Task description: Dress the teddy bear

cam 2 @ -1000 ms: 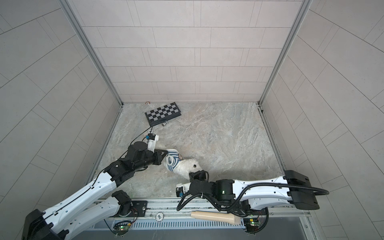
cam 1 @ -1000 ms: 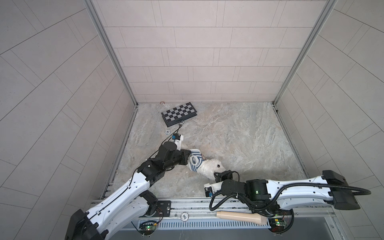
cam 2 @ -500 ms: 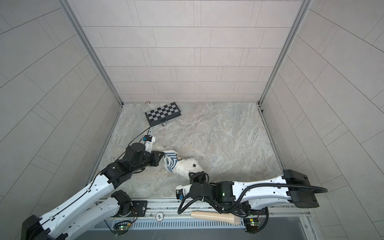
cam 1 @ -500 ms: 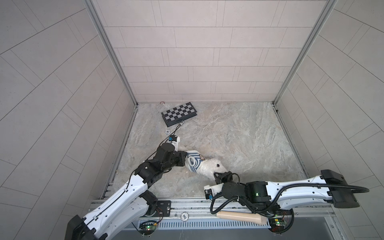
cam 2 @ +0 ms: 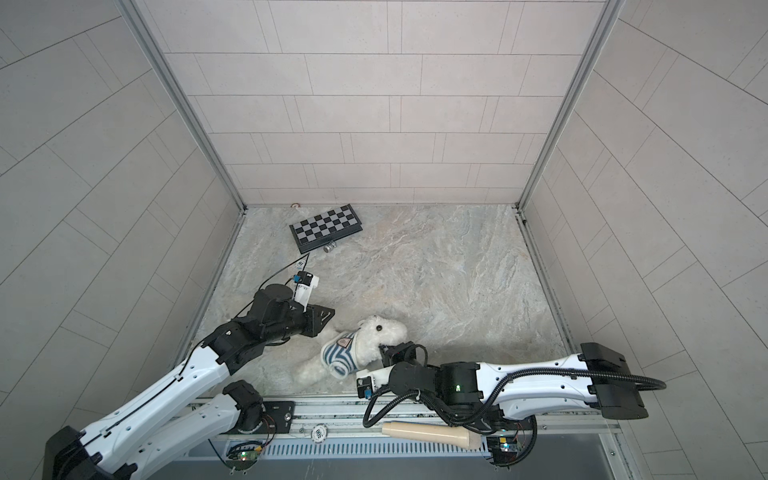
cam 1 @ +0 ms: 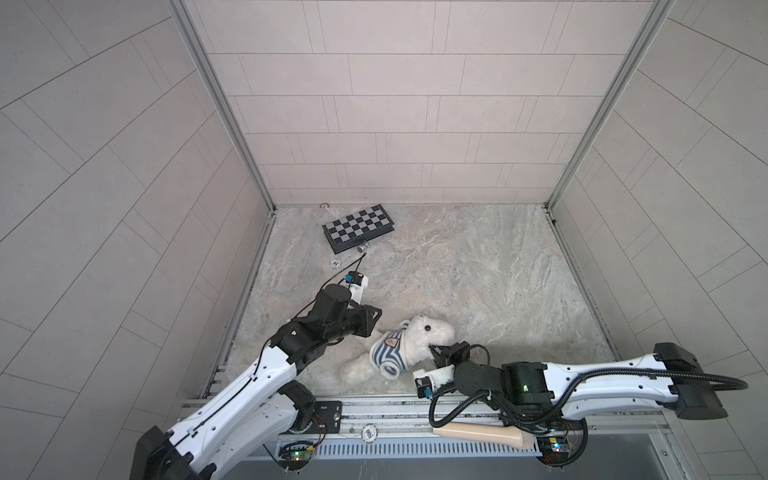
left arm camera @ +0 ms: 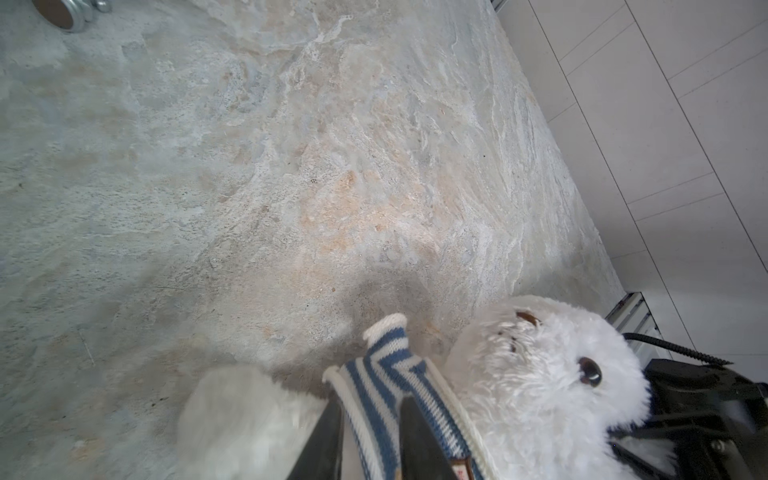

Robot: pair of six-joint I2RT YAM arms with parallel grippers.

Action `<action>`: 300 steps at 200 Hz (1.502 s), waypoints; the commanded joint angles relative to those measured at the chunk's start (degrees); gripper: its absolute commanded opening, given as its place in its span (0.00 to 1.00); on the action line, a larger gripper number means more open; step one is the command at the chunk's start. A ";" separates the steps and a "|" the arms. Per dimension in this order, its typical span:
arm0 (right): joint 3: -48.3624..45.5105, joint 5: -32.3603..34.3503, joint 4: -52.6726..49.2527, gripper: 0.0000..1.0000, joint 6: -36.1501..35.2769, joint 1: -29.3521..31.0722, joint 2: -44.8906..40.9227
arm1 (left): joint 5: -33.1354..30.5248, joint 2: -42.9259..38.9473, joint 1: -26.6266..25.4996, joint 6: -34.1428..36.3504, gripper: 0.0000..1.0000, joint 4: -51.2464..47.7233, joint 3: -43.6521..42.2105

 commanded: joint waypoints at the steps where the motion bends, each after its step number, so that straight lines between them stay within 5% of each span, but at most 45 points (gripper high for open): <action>1: 0.51 -1.37 1.33 0.00 1.37 -1.32 -0.98 | 0.75 -2.02 -0.41 2.59 0.26 -2.52 1.69; 109: 1.25 -15.98 8.98 0.00 0.50 -15.32 -0.56 | 0.75 -2.65 -3.84 2.59 0.47 -3.06 2.71; 146: 4.49 -23.72 5.21 0.00 8.08 -21.54 -0.34 | -10.57 -5.61 -2.22 1.14 0.64 -4.71 4.12; 179: 9.63 -35.25 -2.37 0.00 20.10 -28.18 -0.67 | -11.50 -7.05 -0.06 2.82 0.79 -4.52 6.95; 232: 16.52 -53.86 -9.95 0.00 43.24 -38.92 5.50 | -8.55 -5.58 -0.58 4.28 0.64 -5.81 7.41; 300: 16.15 -57.15 -10.10 0.00 46.66 -42.29 11.33 | -7.58 2.66 -5.25 3.57 0.42 -4.24 5.87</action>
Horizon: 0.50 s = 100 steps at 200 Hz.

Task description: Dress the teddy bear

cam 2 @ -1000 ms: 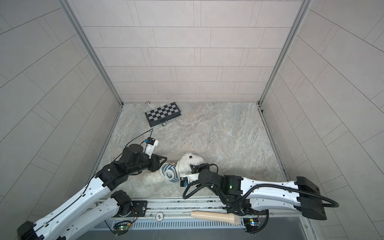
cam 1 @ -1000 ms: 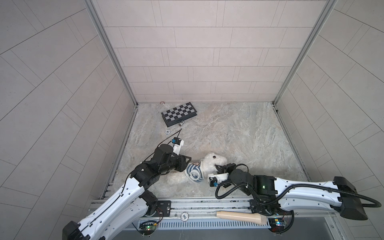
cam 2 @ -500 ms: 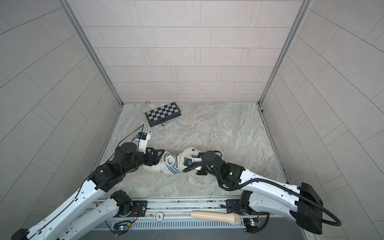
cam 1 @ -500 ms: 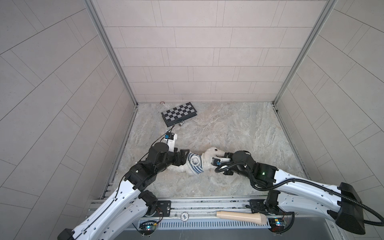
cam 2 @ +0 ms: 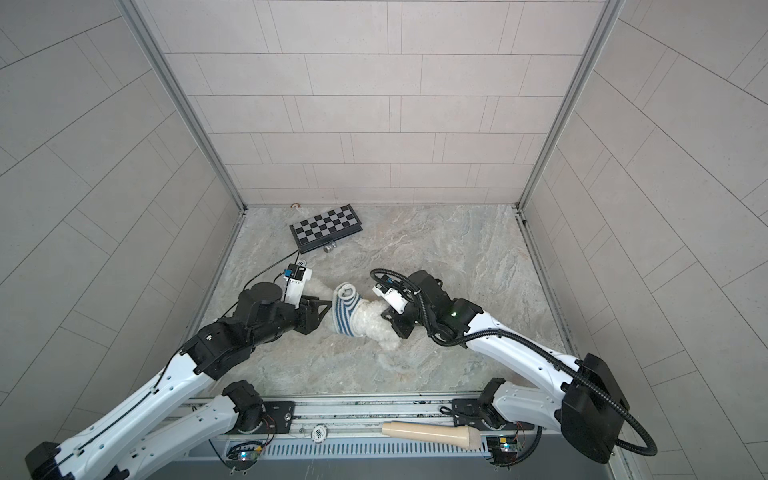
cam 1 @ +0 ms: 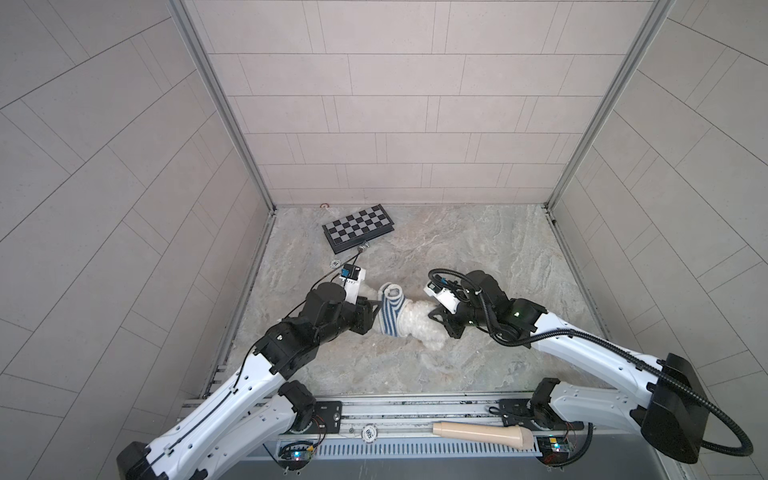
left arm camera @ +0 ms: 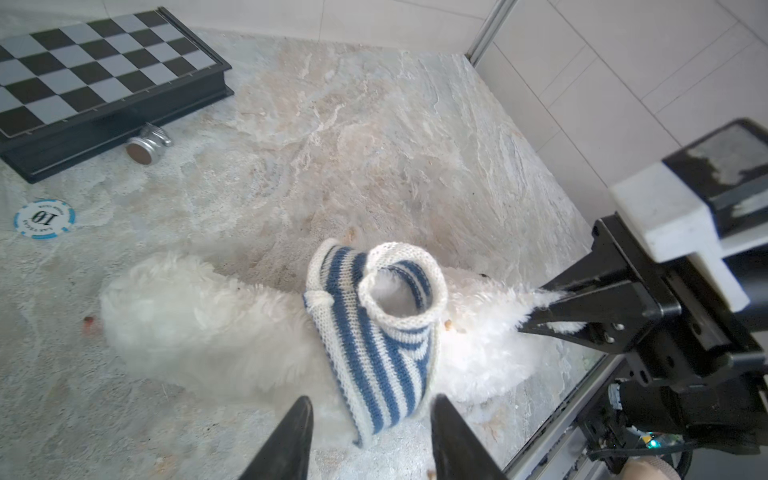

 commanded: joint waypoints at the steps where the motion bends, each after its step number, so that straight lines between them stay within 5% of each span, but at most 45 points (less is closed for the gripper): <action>1: -0.20 -3.44 1.99 0.00 2.94 -1.31 0.21 | 0.95 3.94 -0.66 -0.43 0.42 0.86 -1.20; 100: -1.75 -3.63 3.86 0.00 4.30 -3.50 1.54 | -0.10 13.10 -2.64 -2.22 0.30 5.75 -3.22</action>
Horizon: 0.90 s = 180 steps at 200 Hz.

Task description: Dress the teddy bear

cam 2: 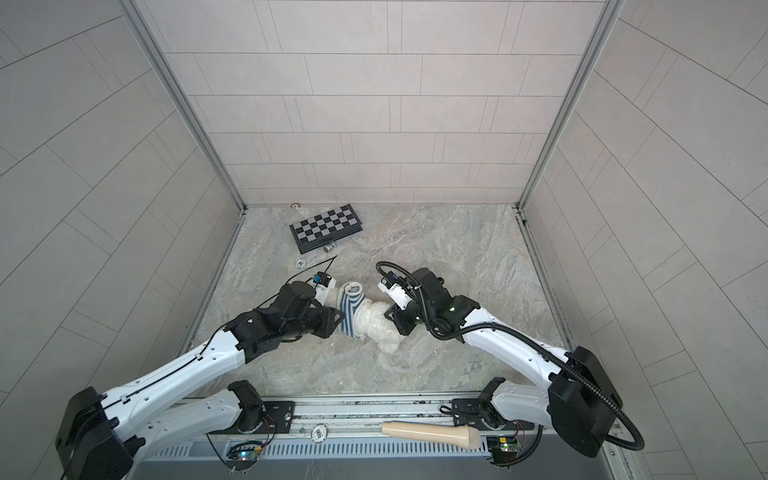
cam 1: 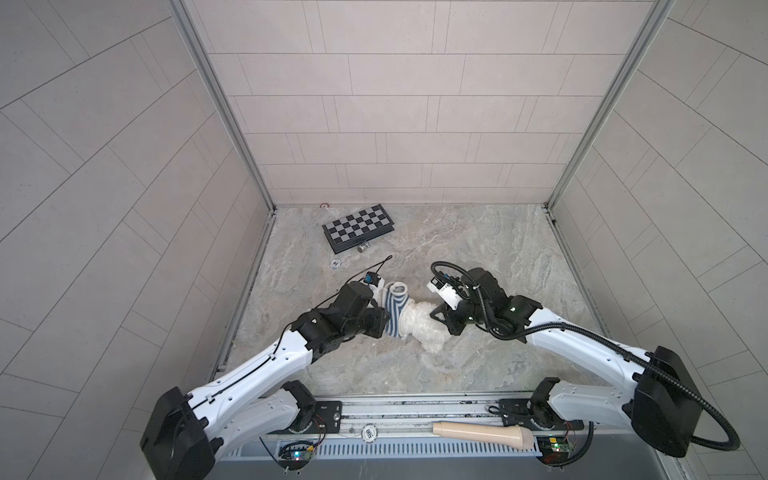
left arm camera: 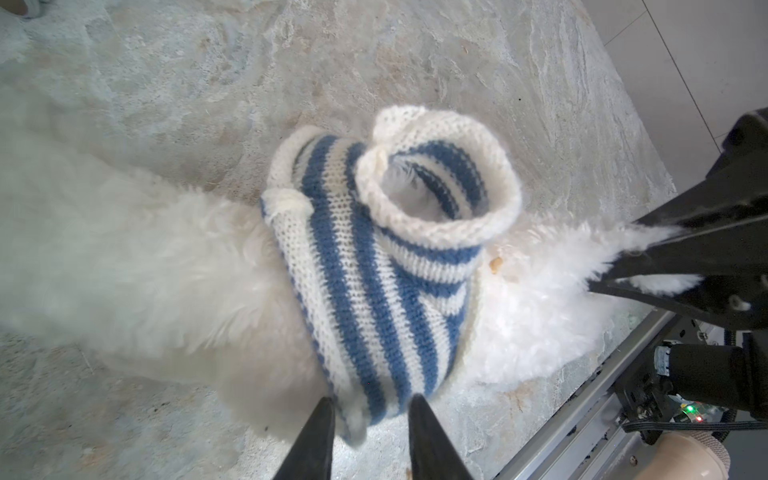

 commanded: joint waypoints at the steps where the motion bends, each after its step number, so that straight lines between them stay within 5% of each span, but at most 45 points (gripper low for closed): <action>1: -0.74 -1.08 2.31 0.00 0.71 -0.33 -0.73 | -1.00 0.82 -0.28 -0.12 0.29 1.83 -0.68; 62: -1.37 -0.60 2.66 0.00 0.13 -0.51 -1.23 | -2.12 3.88 -0.36 -0.49 0.17 2.96 -0.48; 95: -1.71 0.15 1.73 0.00 -0.69 -0.60 -2.19 | -4.64 2.75 -0.28 0.02 0.00 1.86 -0.69; 180: -1.98 1.82 -3.76 0.00 -3.38 -1.39 -6.17 | -7.27 -2.94 5.86 2.20 0.00 -2.18 -1.18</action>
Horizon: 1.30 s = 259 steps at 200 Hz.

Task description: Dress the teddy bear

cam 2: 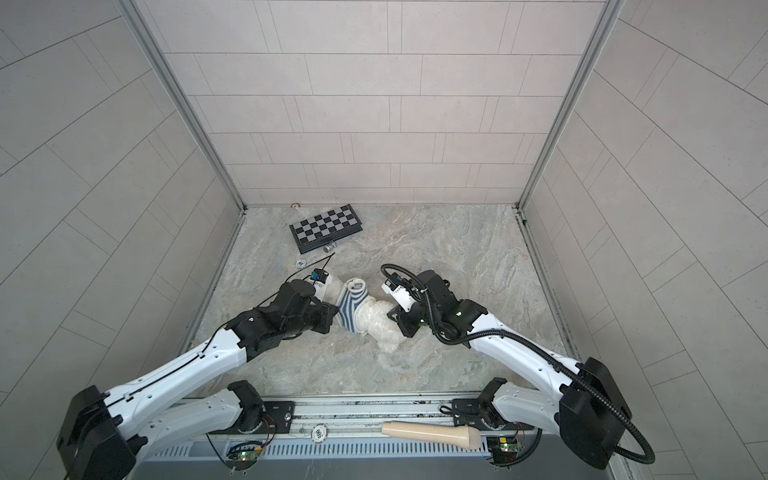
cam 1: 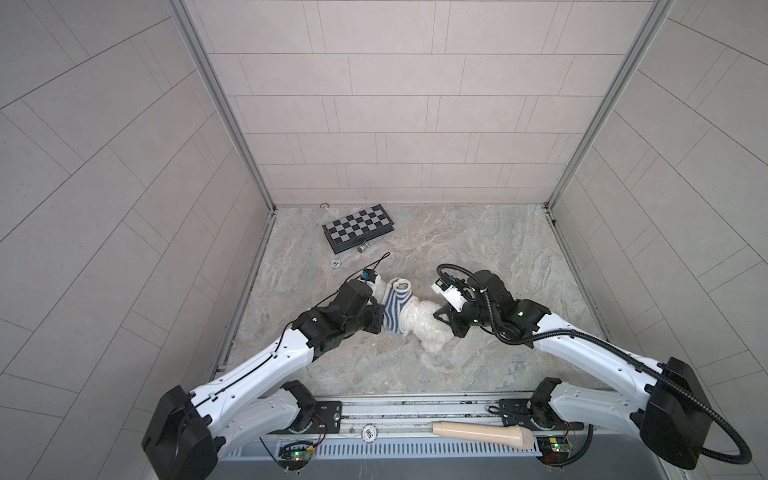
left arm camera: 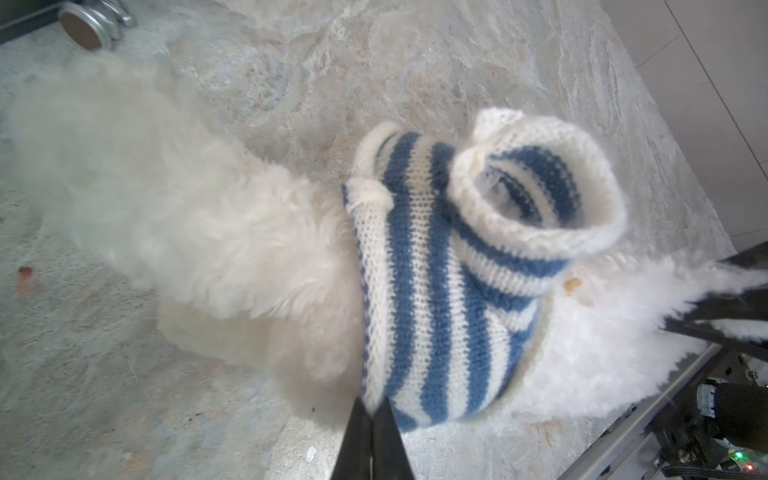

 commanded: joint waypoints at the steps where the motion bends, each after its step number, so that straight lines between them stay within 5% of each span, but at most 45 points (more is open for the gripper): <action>1: -0.16 1.34 -3.08 0.00 -1.59 -0.77 -1.83 | -3.43 -2.35 3.27 1.42 0.00 -3.19 -1.10; 126: 1.29 2.07 -7.21 0.00 -2.99 -0.93 -4.13 | -10.58 -4.15 5.69 8.91 0.00 -6.15 -0.14; 204: 1.62 -0.61 -4.51 0.00 -10.70 -0.28 -4.84 | 5.28 -2.14 0.78 4.70 0.00 7.05 -2.93; 259: -2.43 3.17 5.56 0.00 -22.92 1.43 -8.72 | 4.54 -3.37 0.58 3.73 0.27 1.74 -2.36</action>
